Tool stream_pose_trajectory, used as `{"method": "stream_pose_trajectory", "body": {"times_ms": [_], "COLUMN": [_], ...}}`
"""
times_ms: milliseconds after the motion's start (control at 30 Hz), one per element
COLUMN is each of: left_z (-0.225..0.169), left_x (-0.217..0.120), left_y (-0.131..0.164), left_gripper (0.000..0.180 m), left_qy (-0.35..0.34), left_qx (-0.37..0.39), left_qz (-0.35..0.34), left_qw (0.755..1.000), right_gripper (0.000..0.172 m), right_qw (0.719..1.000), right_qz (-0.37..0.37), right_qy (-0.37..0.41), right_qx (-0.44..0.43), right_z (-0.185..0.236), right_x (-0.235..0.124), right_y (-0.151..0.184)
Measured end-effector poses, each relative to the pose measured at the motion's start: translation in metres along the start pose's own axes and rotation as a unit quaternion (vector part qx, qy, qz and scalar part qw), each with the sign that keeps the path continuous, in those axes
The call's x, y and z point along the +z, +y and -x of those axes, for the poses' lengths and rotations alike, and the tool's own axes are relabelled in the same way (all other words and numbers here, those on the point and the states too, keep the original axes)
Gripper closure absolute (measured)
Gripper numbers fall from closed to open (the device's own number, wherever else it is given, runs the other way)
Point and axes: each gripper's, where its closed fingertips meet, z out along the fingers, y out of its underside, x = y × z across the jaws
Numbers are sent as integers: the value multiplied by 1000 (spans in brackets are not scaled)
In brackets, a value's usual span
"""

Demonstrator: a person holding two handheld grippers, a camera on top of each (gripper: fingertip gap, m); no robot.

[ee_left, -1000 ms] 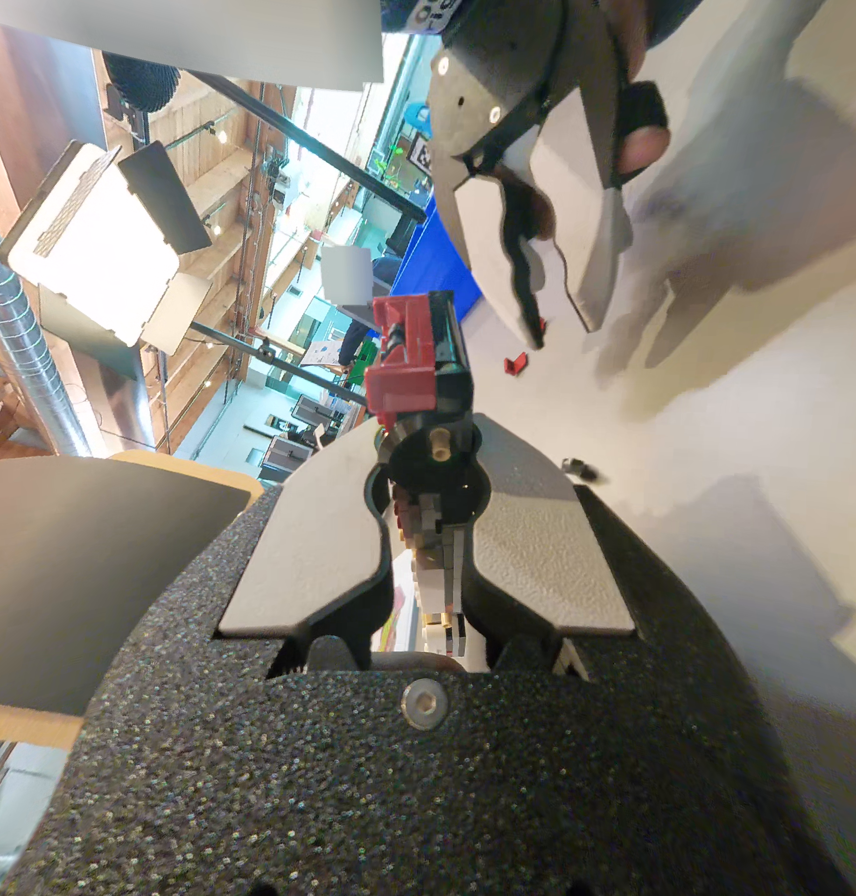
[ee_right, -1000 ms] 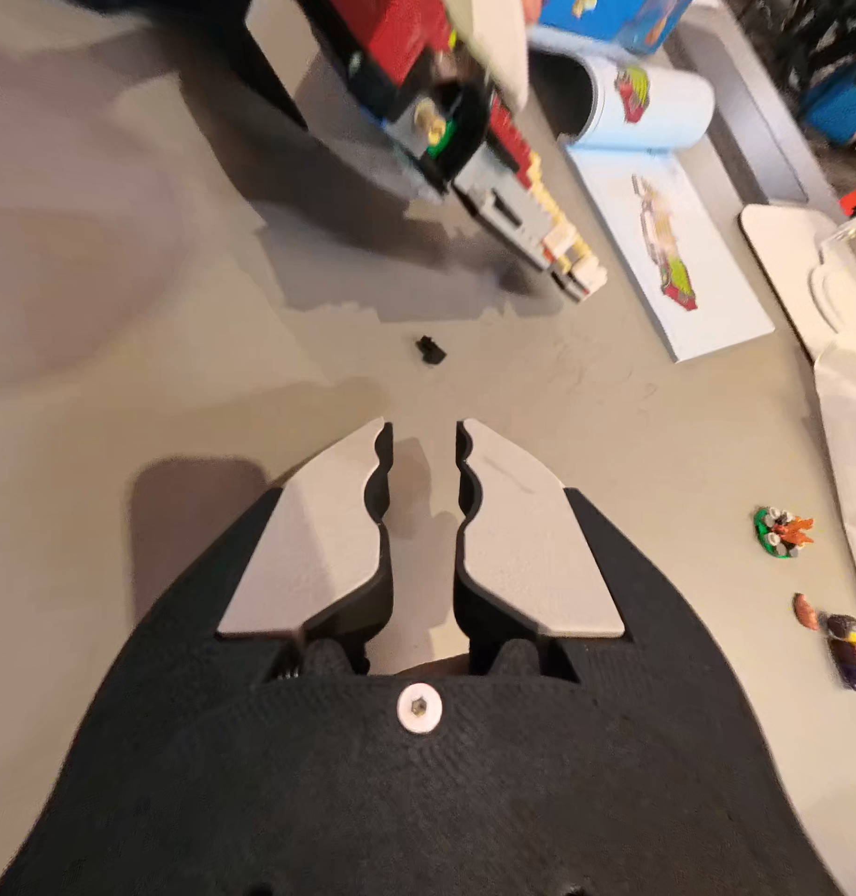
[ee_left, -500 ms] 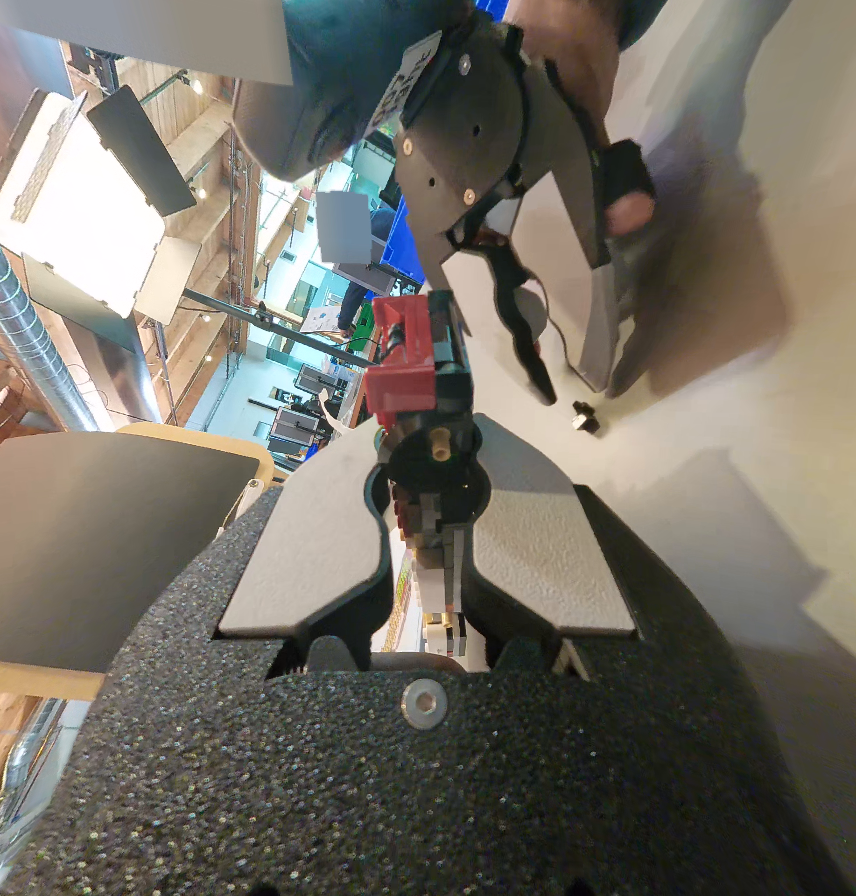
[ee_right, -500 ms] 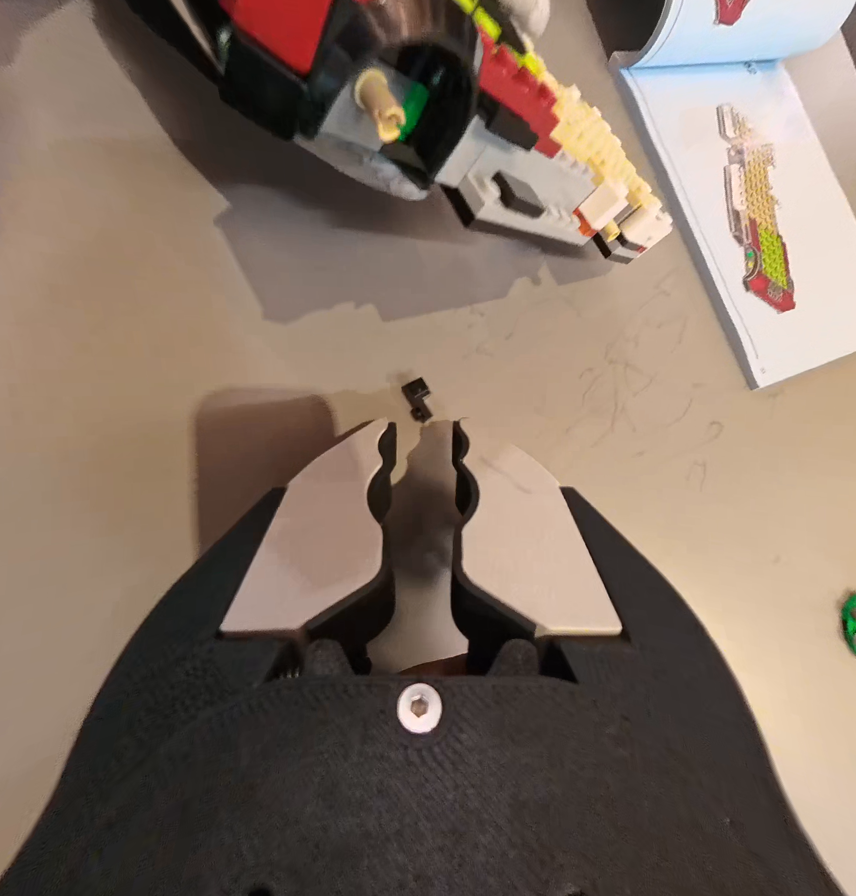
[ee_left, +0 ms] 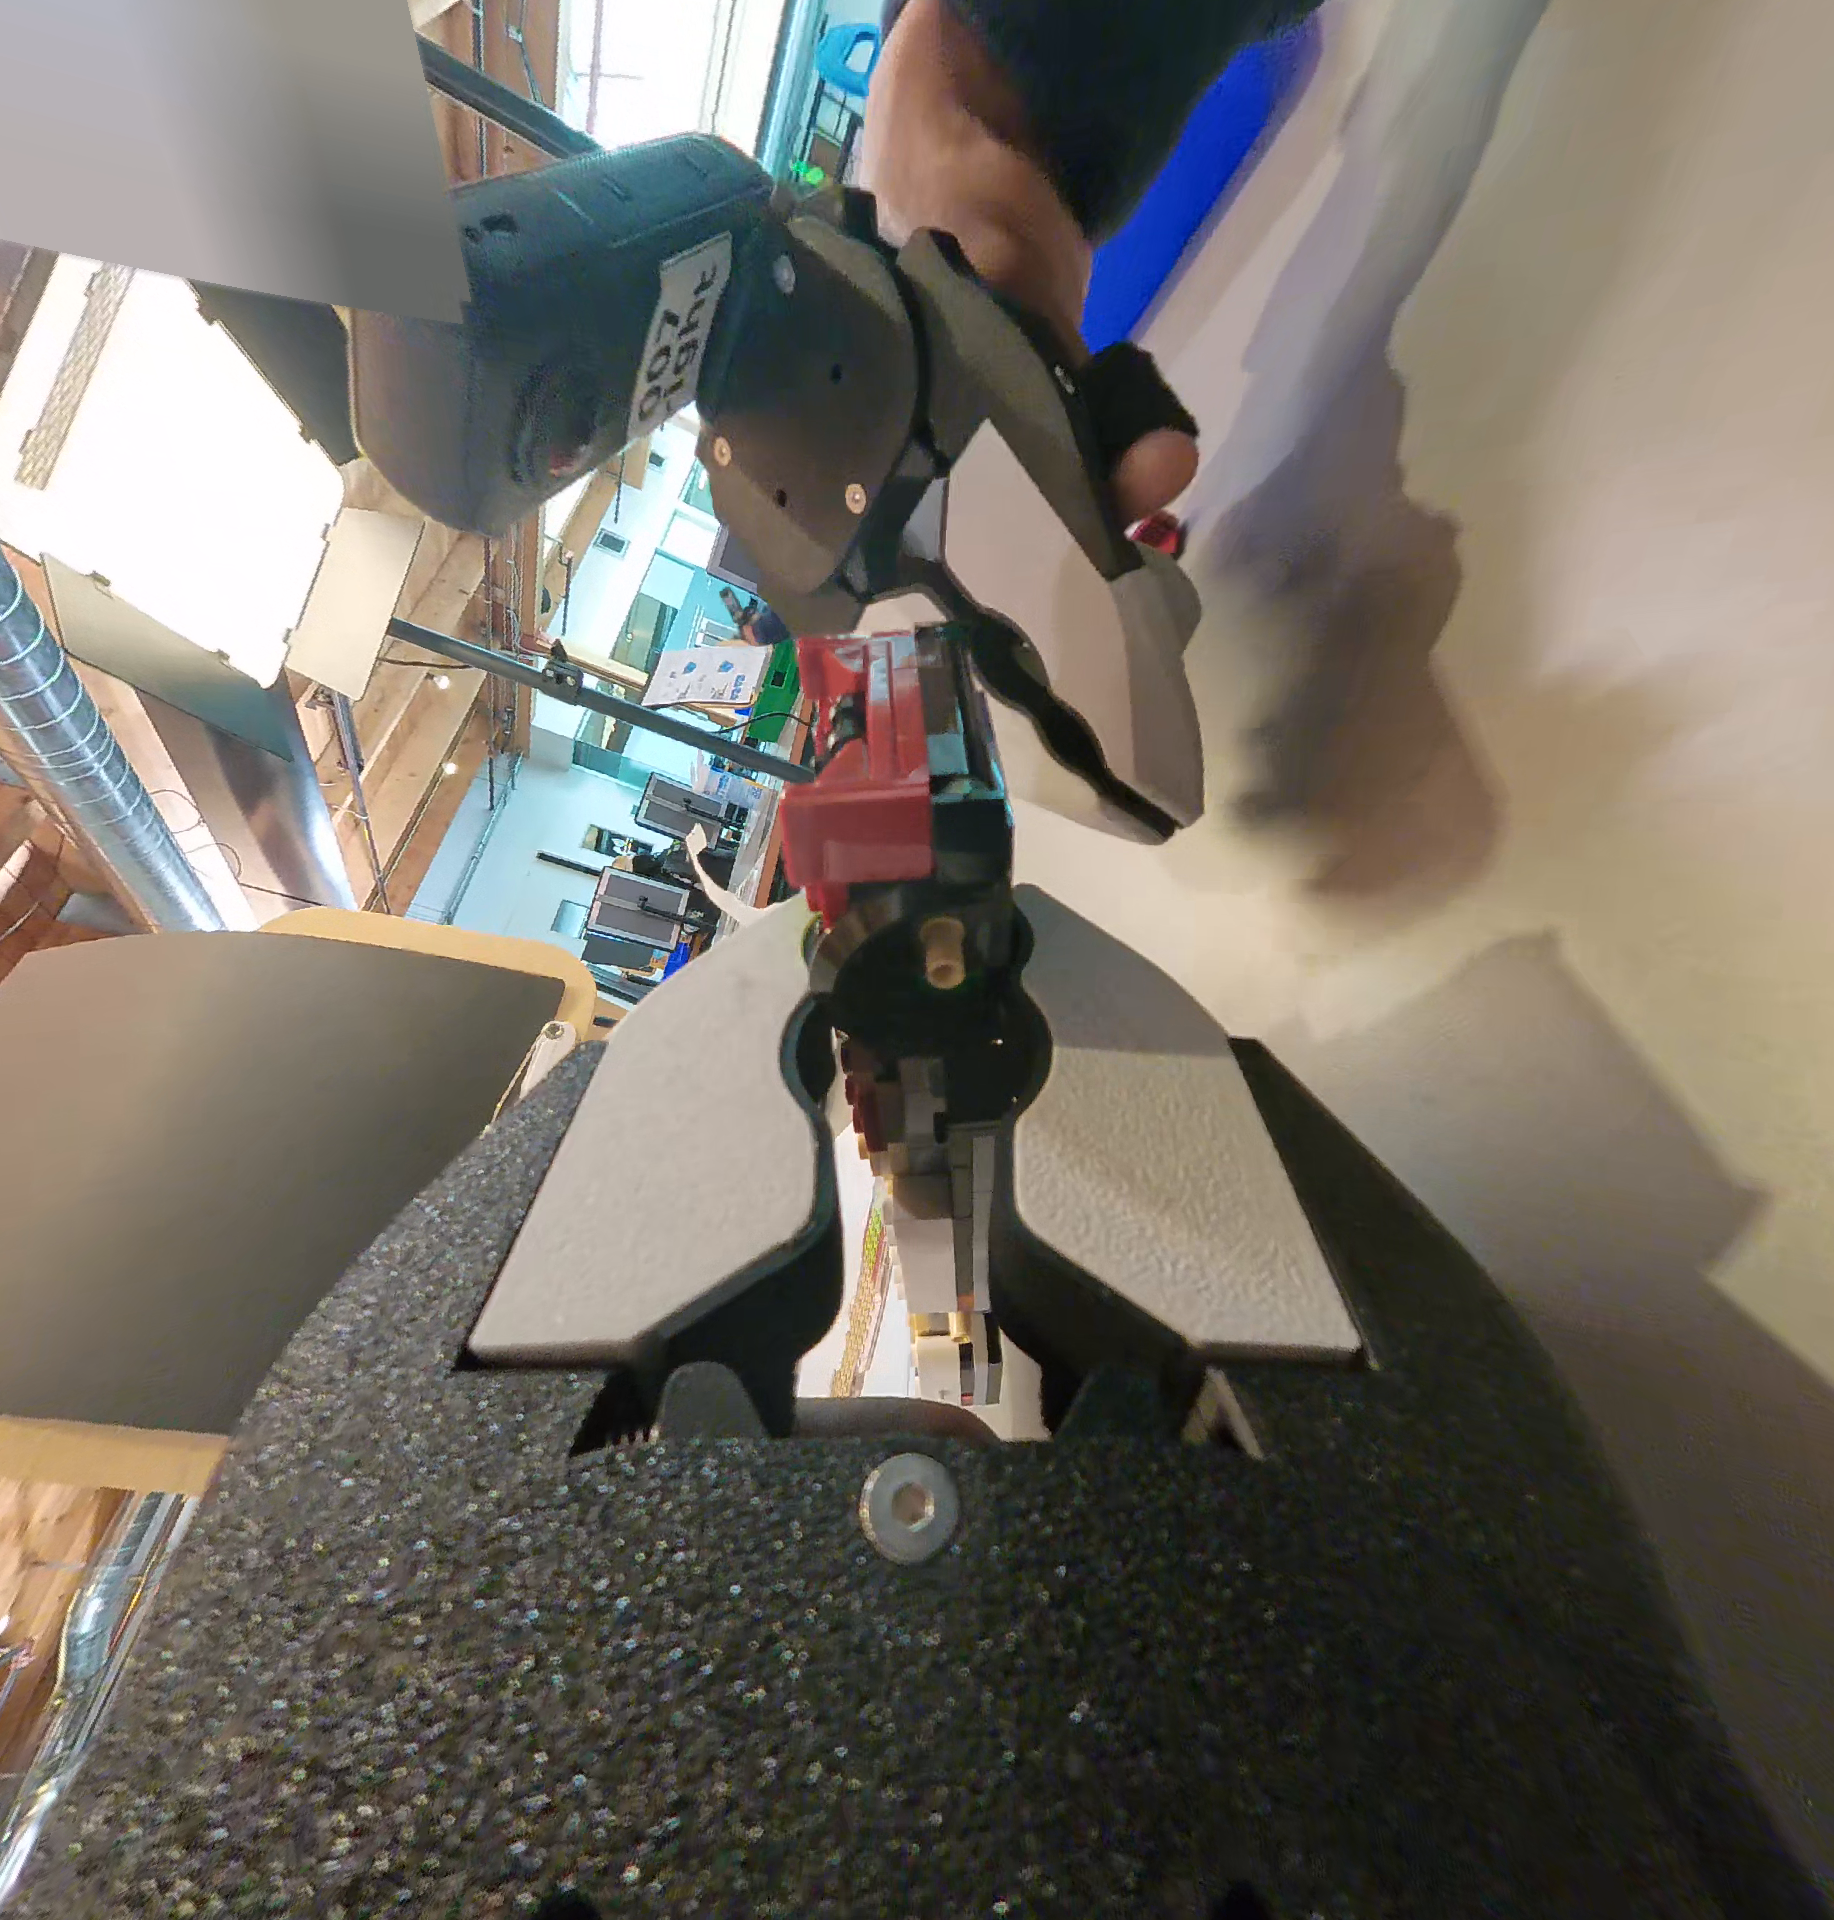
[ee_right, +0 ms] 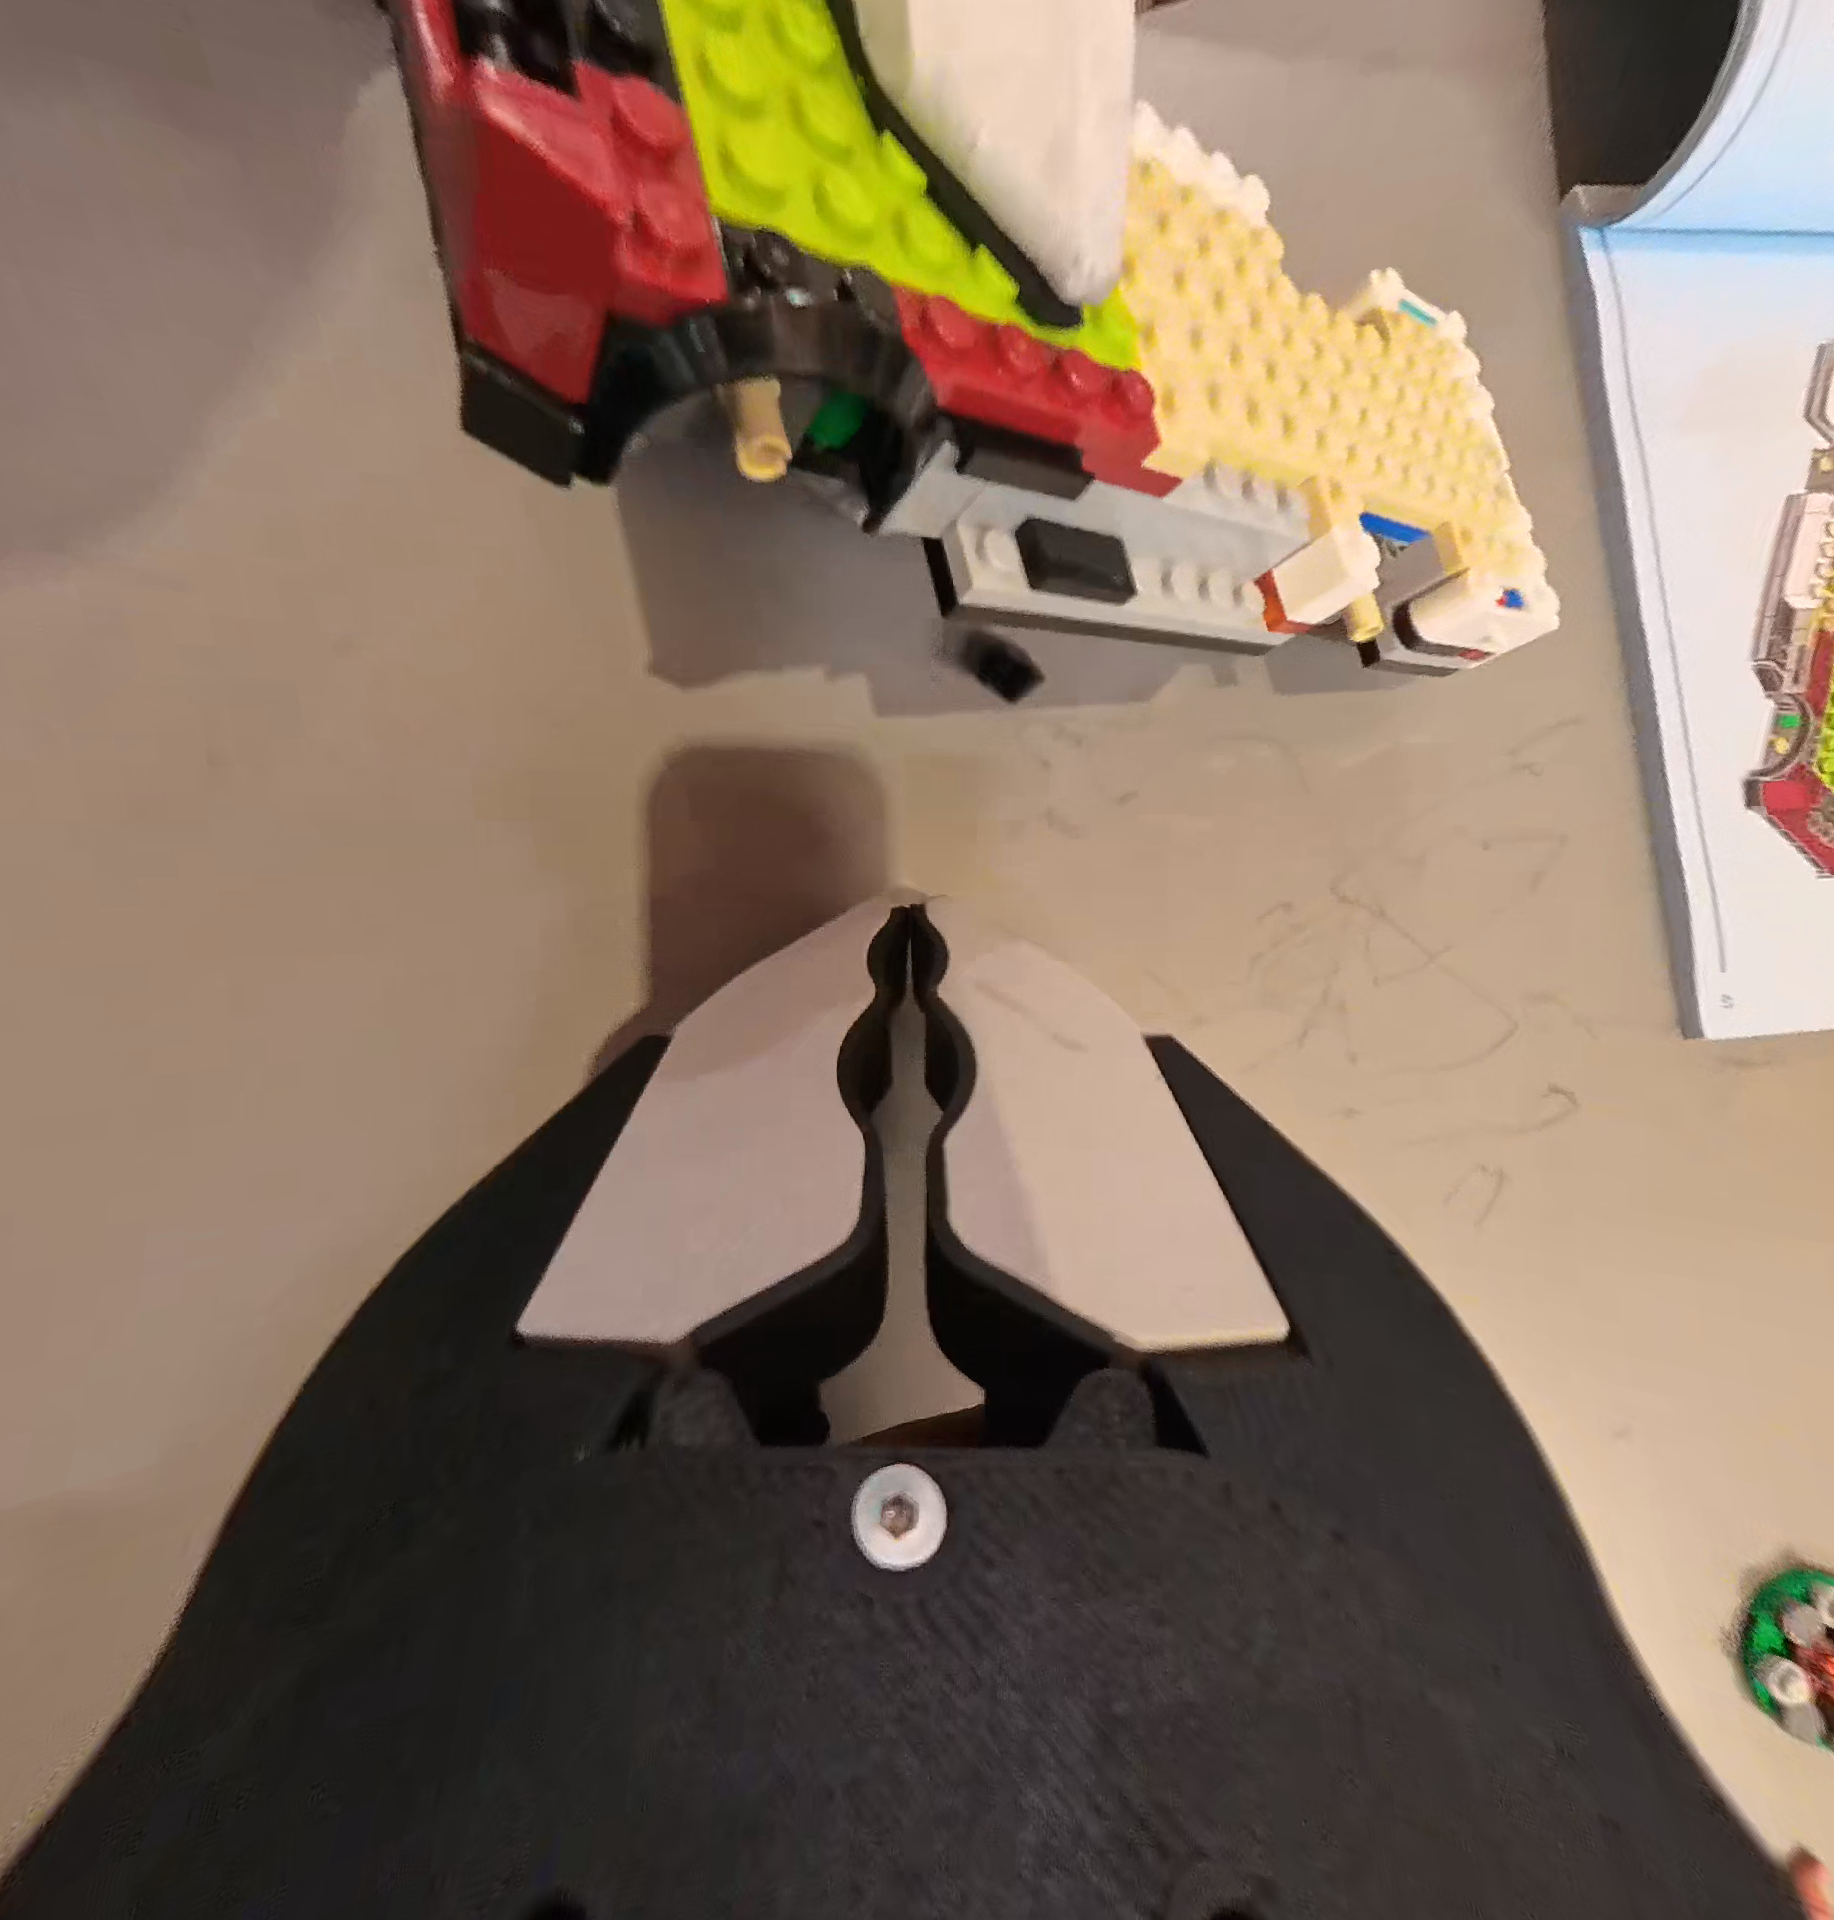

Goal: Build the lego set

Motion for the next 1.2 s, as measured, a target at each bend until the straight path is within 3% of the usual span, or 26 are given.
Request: {"method": "stream_pose_trajectory", "body": {"times_ms": [333,567,900,1033,1200], "left_z": [35,34,34,33,30], "left_x": [-31,-30,-26,-24,-21], "left_y": [45,45,45,47,42], "left_gripper": [152,152,152,152,152], "left_qy": [-47,-43,-44,-41,-35], "left_qx": [34,52,39,35,34], "left_qz": [78,86,88,90,83], "left_qw": [995,994,994,994,995], "right_gripper": [160,156,168,168,168], "right_qw": [997,994,996,997,982], "right_qz": [-46,-62,-14,-32,-60], "right_qy": [55,85,89,59,-125], "right_qx": [11,11,12,28,128], "right_z": [-9,-18,-21,-15,19], "right_x": [22,34,45,37,16], "right_y": [-24,-47,-34,-34,-33]}}
